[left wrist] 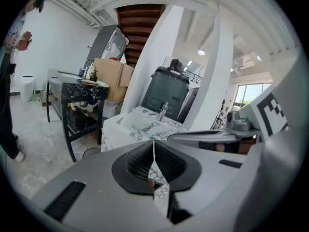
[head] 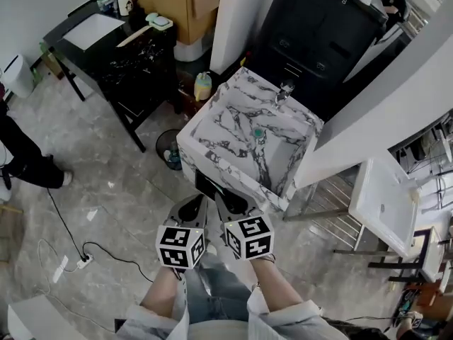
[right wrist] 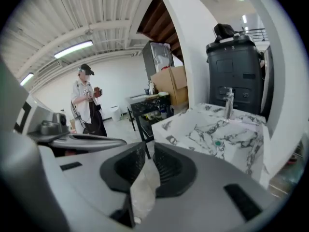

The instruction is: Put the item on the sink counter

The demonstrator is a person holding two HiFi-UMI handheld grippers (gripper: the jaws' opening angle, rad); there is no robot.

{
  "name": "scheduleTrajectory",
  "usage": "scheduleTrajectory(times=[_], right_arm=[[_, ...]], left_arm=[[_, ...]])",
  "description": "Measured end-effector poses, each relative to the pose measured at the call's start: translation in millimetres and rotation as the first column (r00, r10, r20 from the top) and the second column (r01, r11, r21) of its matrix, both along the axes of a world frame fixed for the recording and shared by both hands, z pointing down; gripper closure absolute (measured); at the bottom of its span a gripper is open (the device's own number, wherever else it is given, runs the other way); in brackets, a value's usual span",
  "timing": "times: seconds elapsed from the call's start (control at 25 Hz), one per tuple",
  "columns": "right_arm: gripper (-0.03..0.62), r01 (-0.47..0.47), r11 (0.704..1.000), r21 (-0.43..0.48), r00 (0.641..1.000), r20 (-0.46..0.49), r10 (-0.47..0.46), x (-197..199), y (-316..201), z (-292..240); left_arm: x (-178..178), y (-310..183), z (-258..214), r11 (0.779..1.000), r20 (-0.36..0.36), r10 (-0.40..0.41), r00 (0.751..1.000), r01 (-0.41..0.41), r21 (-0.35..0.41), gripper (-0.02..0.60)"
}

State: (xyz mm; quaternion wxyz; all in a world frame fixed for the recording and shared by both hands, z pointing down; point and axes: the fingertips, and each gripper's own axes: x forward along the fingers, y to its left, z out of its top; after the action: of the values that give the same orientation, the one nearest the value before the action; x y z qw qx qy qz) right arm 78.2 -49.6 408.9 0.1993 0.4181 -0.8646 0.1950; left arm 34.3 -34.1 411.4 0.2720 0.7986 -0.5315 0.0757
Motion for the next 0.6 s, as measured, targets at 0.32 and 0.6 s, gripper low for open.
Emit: scheduleTrajectory(times=[0.32,0.6], right_arm=[[0.538,-0.040,0.981,0.189,0.981,0.192,0.003,27,16,-125],[0.579,-0.045,0.957,0.286,0.981,0.192,-0.011,28,36,-173]], left_arm=[[40,3,-106,0.974,-0.037,0.138,0.990,-0.129,0.186,0.560],[47,18,-158,0.934,-0.027,0.251,0.968,-0.235,0.268,0.560]])
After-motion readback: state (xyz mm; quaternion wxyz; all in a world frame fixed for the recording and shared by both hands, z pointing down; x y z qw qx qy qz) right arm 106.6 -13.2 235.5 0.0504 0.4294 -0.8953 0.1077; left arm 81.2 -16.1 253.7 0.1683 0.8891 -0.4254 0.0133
